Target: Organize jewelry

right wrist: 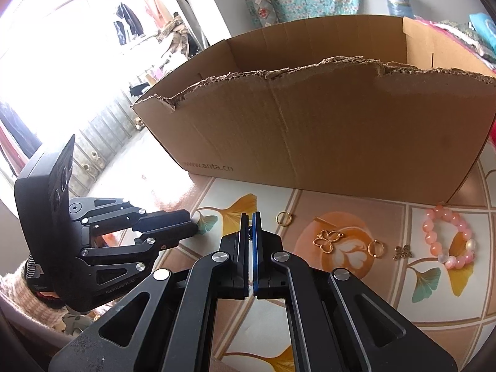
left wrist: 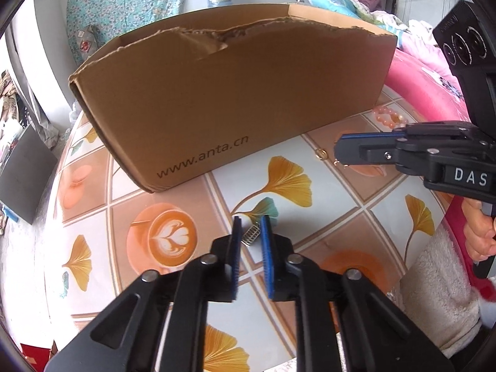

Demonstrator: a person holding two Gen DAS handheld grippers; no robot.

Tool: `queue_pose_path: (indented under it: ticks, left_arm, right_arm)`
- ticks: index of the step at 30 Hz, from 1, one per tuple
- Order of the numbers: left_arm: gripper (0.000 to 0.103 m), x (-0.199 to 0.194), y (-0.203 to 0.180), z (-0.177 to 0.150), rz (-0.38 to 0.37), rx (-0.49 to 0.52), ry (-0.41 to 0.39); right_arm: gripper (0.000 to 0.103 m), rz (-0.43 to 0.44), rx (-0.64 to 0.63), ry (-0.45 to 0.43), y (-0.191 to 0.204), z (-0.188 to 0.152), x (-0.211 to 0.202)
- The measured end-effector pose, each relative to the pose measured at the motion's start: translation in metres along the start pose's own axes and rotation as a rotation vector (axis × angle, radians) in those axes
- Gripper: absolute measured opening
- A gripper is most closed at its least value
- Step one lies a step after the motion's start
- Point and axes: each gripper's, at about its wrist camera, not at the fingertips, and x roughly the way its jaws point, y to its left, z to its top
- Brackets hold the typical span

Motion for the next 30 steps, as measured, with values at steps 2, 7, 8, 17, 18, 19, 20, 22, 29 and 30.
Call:
queue_pose_path:
  ticks: [2,7,8,17,18,19,20,22,29,30]
  left_arm:
    - [0.004,-0.001,0.001,0.000,-0.003,0.003,0.002]
    - [0.004,-0.003,0.001,-0.001,-0.031,-0.004,-0.006]
    - [0.004,-0.004,0.002,-0.001,-0.037,-0.005,-0.010]
    - [0.004,-0.029,0.008,0.003,-0.104,-0.044,-0.087]
    - [0.004,-0.034,0.011,0.005,-0.119,-0.054,-0.103]
    - [0.004,-0.040,0.013,0.007,-0.134,-0.064,-0.121]
    - [0.004,-0.049,0.015,0.011,-0.156,-0.075,-0.144]
    - [0.004,-0.065,0.019,0.020,-0.191,-0.080,-0.190]
    - [0.004,-0.086,0.039,0.087,-0.256,-0.084,-0.302]
    - [0.004,-0.080,0.043,0.097,-0.259,-0.092,-0.289]
  right_arm:
    - [0.000,0.001,0.002,-0.002,-0.002,0.000,0.000]
    - [0.000,0.004,0.003,-0.007,-0.002,0.001,-0.001]
    - [0.000,0.004,0.004,-0.008,-0.003,0.000,-0.001]
    - [0.000,0.018,-0.006,-0.045,0.002,0.004,-0.014]
    - [0.000,0.025,-0.007,-0.058,0.003,0.006,-0.019]
    - [0.000,0.032,-0.010,-0.073,0.004,0.009,-0.024]
    - [0.000,0.038,-0.015,-0.087,0.006,0.013,-0.029]
    - [0.000,0.063,-0.029,-0.123,0.008,0.025,-0.042]
    - [0.000,0.111,-0.070,-0.206,0.001,0.096,-0.070]
    - [0.000,0.111,-0.059,-0.195,-0.004,0.105,-0.067]
